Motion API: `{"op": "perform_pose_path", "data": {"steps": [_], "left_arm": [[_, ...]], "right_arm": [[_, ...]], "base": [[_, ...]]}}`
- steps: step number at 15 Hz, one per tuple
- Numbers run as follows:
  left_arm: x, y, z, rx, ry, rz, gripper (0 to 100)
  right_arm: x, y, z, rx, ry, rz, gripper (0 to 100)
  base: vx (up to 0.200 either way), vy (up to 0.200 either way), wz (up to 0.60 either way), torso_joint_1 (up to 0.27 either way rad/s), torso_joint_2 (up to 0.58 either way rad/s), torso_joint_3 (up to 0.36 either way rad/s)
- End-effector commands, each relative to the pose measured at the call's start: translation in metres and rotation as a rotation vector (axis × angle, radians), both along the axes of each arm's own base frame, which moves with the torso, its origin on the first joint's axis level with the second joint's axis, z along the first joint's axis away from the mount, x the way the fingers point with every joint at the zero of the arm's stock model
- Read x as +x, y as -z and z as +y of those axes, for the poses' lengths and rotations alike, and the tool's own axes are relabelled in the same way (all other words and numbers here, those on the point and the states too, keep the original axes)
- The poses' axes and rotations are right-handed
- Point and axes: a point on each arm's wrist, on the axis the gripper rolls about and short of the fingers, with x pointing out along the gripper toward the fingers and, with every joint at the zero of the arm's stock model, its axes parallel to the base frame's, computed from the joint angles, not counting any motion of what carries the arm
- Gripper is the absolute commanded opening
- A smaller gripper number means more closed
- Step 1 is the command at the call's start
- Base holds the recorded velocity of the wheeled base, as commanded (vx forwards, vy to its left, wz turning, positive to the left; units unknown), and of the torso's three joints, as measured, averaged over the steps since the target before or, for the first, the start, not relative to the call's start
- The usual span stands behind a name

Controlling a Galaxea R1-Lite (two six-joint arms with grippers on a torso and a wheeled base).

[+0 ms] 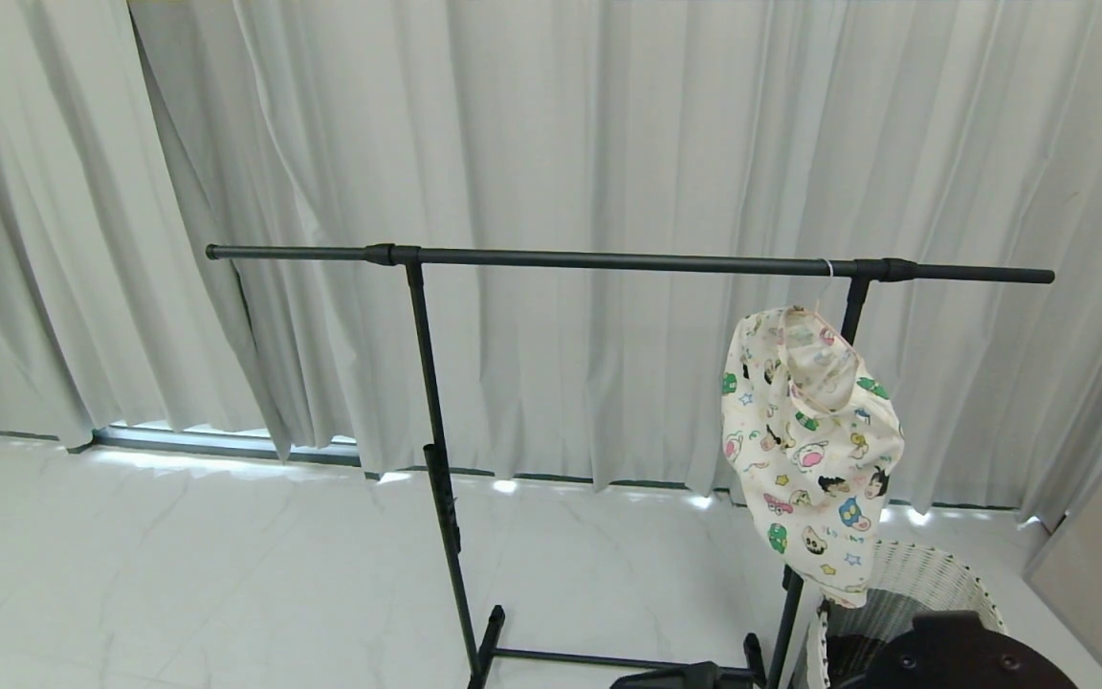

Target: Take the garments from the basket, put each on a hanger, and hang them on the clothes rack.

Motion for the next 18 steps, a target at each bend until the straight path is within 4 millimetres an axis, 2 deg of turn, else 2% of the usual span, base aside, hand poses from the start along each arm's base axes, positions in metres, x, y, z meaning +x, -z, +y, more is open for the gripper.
{"op": "perform_pose_path", "data": {"steps": [1, 17, 18], "left_arm": [[0.0001, -0.0003, -0.0003, -0.001, 0.0, -0.001, 0], [0.0005, -0.0046, -0.0017, -0.017, 0.0, -0.005, 0], [0.0005, -0.005, -0.0019, -0.018, 0.0, -0.006, 0]], "right_arm": [[0.0003, 0.0, -0.0002, 0.0, 0.001, -0.001, 100], [0.0004, 0.0039, -0.0073, -0.019, 0.031, -0.014, 100], [0.0005, 0.0042, -0.0071, -0.019, 0.032, -0.015, 0]], "base": [[0.0, 0.0, 0.0, 0.0, 0.0, 0.0], [0.0, 0.0, 0.0, 0.0, 0.0, 0.0], [0.0, 0.0, 0.0, 0.0, 0.0, 0.0]]}}
